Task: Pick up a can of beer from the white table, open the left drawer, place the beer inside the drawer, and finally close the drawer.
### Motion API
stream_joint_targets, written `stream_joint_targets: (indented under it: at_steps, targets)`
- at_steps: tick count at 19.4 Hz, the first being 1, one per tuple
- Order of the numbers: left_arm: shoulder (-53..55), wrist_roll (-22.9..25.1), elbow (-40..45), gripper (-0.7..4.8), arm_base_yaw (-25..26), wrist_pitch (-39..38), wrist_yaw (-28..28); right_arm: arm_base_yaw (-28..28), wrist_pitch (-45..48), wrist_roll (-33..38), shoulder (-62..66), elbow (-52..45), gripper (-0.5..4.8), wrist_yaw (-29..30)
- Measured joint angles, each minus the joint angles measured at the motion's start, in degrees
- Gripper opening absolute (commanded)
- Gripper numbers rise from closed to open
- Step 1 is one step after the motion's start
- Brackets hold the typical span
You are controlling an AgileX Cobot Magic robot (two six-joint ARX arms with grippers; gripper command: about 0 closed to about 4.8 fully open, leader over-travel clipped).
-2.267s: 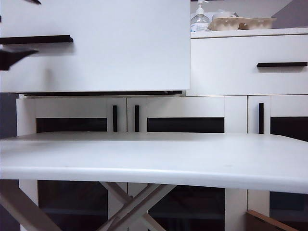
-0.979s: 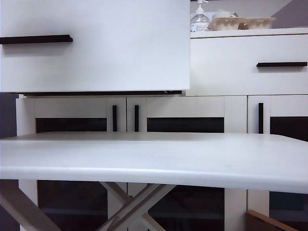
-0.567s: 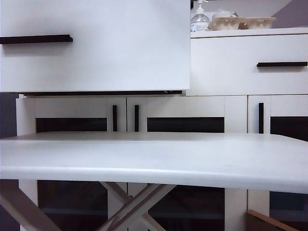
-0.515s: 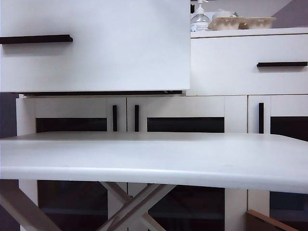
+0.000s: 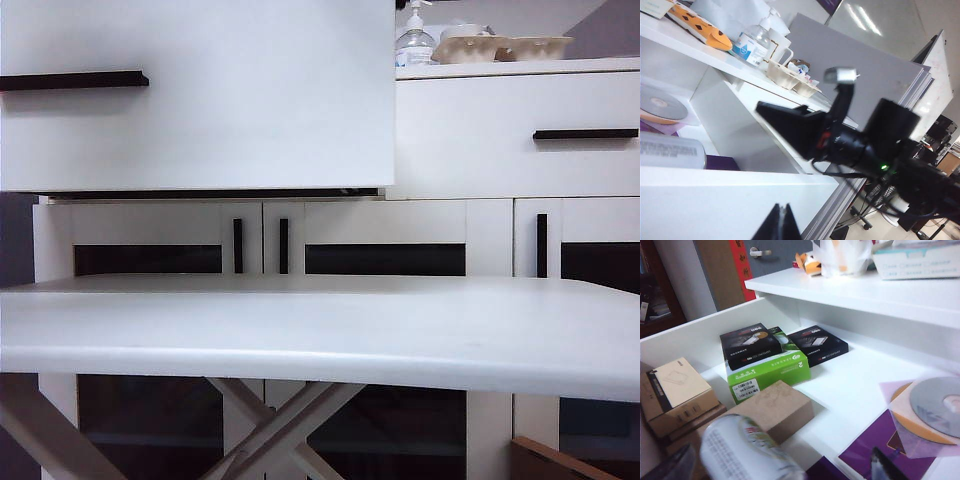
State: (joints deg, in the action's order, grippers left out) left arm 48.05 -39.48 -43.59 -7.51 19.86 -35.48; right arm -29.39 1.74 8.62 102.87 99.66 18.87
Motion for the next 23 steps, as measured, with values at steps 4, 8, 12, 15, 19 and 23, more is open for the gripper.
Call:
stream_joint_targets:
  at_steps: [4,8,12,15,19,23]
  targets:
    - [0.0,2.9,0.0,-0.06,0.0,-0.7,1.6,0.0,-4.0,-1.6,-5.2,0.0,-0.02,0.0]
    - [0.0,16.7,-5.8,-0.06,0.0,-18.8,10.9,0.0,-16.5,-2.7,-13.1,0.1,-0.02,-2.6]
    - [-0.2,26.6,-8.1,-0.06,0.0,-24.0,20.6,0.0,-26.8,-2.7,-19.3,0.2,-0.02,-5.0]
    - [0.7,32.0,-7.9,-0.07,0.0,-32.1,27.9,0.0,-33.1,-2.7,-23.9,0.1,-0.01,-5.2]
    - [1.5,33.4,-7.9,-0.06,0.0,-29.6,31.9,0.0,-34.7,-2.7,-26.6,0.1,-0.01,-5.3]
    - [2.4,33.4,0.8,-0.06,0.0,-18.2,30.5,-0.1,-34.8,-2.2,-28.5,0.1,-0.01,-5.2]
